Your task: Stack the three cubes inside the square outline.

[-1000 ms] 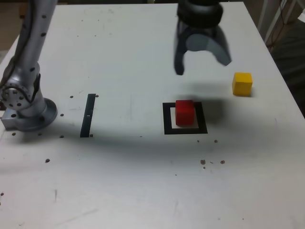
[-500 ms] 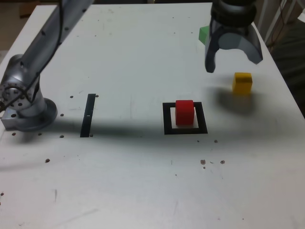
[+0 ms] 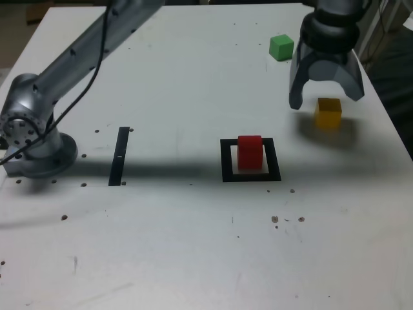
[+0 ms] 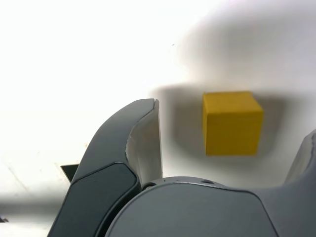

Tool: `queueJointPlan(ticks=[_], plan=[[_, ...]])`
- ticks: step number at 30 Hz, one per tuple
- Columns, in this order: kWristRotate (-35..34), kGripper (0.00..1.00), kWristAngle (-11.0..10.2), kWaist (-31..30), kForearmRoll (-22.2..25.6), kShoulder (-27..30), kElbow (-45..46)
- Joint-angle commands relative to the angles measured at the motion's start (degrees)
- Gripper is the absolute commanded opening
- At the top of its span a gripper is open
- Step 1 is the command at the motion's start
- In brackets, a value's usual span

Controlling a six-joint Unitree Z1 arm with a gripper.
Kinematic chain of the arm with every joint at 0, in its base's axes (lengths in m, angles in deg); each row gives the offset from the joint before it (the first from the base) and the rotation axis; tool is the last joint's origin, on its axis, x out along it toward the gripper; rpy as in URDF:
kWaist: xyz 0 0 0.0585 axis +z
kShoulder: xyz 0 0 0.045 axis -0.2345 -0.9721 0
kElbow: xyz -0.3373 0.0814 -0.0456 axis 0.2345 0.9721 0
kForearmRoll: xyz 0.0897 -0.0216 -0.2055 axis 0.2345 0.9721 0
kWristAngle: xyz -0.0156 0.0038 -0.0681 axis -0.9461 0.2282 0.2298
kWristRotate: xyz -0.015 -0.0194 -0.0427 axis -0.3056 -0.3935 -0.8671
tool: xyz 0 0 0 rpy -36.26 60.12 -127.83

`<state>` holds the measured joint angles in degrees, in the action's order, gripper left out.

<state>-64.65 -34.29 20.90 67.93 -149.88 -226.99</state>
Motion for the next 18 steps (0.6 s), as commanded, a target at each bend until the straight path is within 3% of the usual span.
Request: queueJointPlan(ticks=[1,11,18], plan=[[0.22,0.97,0.19,0.04,0.68,-0.93,-1.06],[1.09,0.86,-0.30,0.04,1.10,-4.41,-5.14],[1.02,0.54,-2.30,0.04,1.69,-4.74,-5.83]])
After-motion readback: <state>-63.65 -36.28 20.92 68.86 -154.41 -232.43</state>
